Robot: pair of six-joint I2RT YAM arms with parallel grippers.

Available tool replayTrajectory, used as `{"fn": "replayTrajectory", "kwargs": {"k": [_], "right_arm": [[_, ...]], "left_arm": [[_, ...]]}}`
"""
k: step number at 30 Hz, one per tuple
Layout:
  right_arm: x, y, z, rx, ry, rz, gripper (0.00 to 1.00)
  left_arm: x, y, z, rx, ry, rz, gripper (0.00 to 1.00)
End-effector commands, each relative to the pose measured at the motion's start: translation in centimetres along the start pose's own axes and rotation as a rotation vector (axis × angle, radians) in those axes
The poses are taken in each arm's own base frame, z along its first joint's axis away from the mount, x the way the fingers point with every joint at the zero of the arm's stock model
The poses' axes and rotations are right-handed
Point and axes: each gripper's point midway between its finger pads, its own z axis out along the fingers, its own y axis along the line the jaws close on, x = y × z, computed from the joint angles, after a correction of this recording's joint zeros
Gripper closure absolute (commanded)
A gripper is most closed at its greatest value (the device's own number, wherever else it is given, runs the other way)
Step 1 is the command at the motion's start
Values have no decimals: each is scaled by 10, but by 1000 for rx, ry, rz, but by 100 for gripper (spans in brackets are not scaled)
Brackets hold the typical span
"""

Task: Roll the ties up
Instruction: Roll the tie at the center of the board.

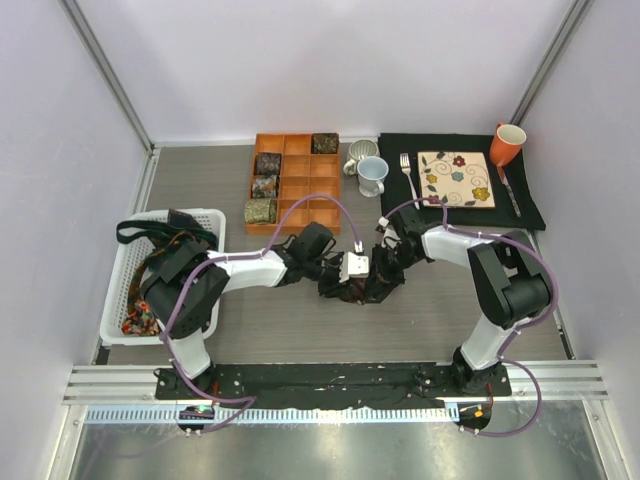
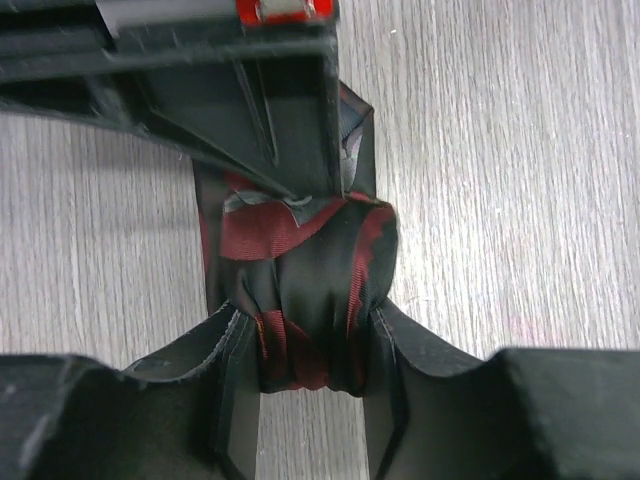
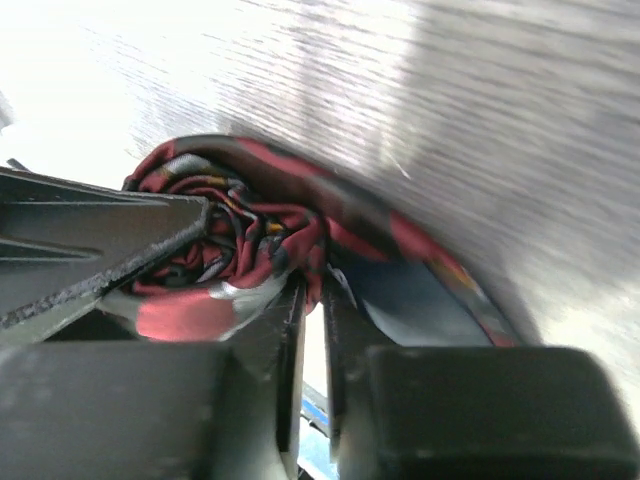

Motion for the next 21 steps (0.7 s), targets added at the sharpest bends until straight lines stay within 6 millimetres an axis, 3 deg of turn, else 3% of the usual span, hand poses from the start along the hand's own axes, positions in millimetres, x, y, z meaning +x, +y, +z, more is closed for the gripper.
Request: {"fn": "replayTrajectory", "kwargs": {"k": [1, 4, 8, 15, 21], "right_arm": [[-16, 7, -24, 20, -101, -34, 71], [-18, 27, -35, -54, -121, -45, 61], [-20, 41, -37, -124, -122, -32, 57], [-15, 36, -26, -142, -88, -26, 54], [-10, 25, -8, -159, -60, 3, 59]], "left_arm": [[32, -10, -9, -13, 125, -27, 76], [35, -12, -10, -12, 136, -38, 76], [36, -12, -9, -14, 144, -45, 75], [32, -8, -7, -18, 137, -50, 75], [30, -5, -5, -23, 138, -65, 75]]}}
